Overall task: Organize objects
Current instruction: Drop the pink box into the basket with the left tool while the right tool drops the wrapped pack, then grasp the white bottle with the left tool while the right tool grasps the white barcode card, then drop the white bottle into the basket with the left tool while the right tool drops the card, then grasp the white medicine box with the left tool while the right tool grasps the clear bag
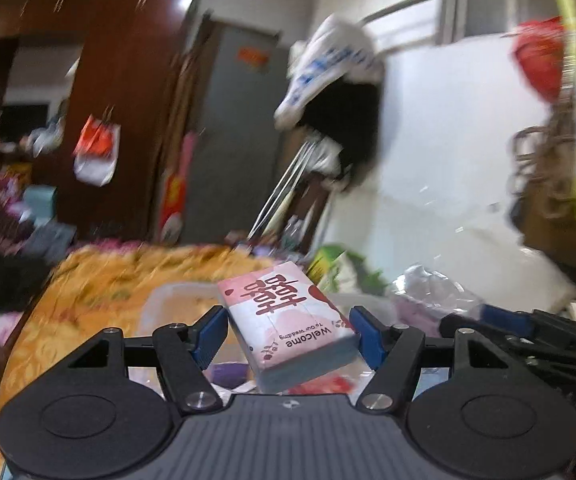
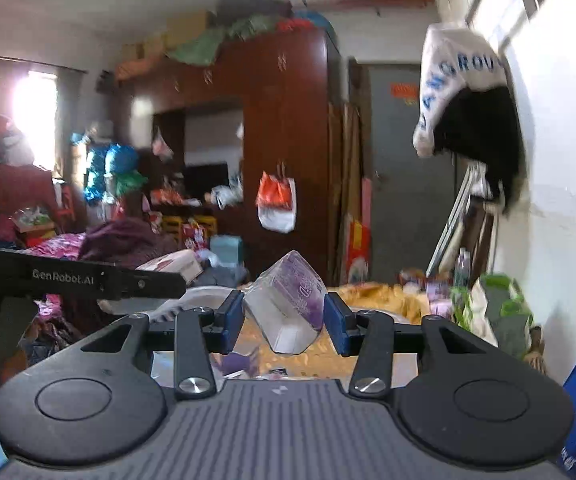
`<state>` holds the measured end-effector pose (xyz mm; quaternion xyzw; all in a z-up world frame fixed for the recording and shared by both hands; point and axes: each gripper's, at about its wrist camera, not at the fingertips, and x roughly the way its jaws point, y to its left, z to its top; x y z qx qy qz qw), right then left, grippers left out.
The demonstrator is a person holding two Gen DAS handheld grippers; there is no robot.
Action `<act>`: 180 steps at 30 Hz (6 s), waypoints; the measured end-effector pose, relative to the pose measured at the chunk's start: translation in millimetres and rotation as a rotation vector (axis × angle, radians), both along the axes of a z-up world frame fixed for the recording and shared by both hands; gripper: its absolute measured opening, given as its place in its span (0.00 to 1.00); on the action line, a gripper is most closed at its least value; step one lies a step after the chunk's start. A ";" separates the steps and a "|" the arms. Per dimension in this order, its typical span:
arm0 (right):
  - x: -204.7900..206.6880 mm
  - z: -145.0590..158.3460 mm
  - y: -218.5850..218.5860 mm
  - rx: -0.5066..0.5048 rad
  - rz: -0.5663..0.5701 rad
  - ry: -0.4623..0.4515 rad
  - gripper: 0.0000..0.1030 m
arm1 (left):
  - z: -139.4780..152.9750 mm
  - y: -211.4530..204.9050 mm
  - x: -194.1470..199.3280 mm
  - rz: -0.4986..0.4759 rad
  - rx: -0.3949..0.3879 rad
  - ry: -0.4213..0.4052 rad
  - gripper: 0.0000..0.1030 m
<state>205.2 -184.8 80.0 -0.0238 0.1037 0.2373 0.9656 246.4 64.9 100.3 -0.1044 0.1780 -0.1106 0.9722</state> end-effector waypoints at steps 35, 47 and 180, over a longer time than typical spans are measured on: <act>-41.6 -118.8 -29.5 -0.015 0.089 0.408 0.38 | -105.8 -38.2 -126.2 -0.203 0.122 0.082 0.87; -70.6 -116.2 -52.2 0.035 0.064 0.315 0.39 | -123.1 -89.2 -117.9 -0.127 0.313 0.150 0.80; -47.9 -104.3 -67.2 -0.059 -0.040 0.156 0.41 | -103.0 -17.3 -123.3 -0.104 0.177 -0.134 0.44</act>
